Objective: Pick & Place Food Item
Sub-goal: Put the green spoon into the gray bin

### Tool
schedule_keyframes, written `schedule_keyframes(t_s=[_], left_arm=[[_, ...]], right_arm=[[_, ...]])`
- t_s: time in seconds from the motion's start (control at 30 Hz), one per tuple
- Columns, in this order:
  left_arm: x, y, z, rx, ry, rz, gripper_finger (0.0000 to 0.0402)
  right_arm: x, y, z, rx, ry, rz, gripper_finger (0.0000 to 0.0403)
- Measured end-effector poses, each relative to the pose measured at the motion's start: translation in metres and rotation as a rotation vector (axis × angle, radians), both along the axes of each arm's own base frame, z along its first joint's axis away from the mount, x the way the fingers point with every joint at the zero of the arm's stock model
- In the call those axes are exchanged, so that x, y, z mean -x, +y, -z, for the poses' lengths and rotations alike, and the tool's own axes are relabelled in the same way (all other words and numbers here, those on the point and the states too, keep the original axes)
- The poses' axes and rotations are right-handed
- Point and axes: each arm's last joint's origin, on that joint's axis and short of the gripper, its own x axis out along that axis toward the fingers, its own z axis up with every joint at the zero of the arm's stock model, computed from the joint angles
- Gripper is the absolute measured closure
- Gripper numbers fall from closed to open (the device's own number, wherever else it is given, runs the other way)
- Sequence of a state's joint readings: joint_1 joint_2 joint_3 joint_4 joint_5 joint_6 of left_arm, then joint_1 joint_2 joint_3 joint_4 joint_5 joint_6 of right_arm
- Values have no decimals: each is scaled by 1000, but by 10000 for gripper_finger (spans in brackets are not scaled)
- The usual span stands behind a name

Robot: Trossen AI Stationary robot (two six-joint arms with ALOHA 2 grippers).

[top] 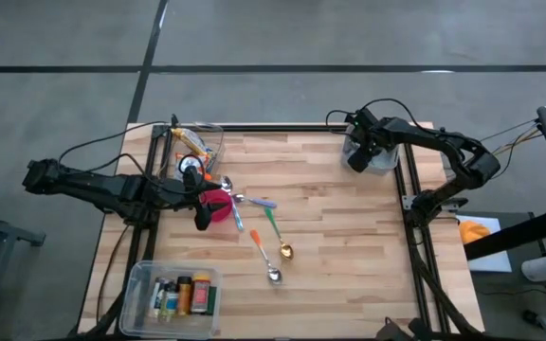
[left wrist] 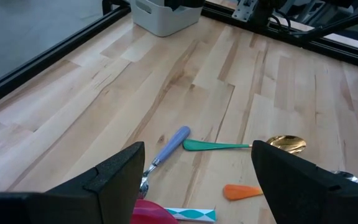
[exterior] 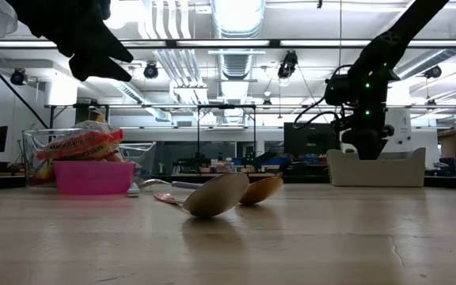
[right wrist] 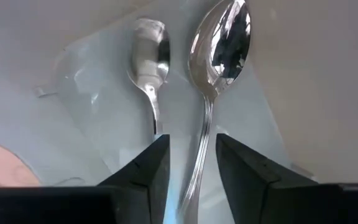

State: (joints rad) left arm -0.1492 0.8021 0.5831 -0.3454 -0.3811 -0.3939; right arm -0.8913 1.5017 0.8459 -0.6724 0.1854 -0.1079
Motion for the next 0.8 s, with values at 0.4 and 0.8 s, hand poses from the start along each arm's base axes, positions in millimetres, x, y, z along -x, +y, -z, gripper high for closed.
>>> schedule_keyframes(t_s=[0.4, 0.8], left_arm=[[0, 0, 0, 0, 0, 0, 104], [0, 0, 0, 0, 0, 0, 104]], right_arm=[[8, 9, -41, 146, -114, 58, 262], [25, 52, -108, 90, -676, 159, 262]])
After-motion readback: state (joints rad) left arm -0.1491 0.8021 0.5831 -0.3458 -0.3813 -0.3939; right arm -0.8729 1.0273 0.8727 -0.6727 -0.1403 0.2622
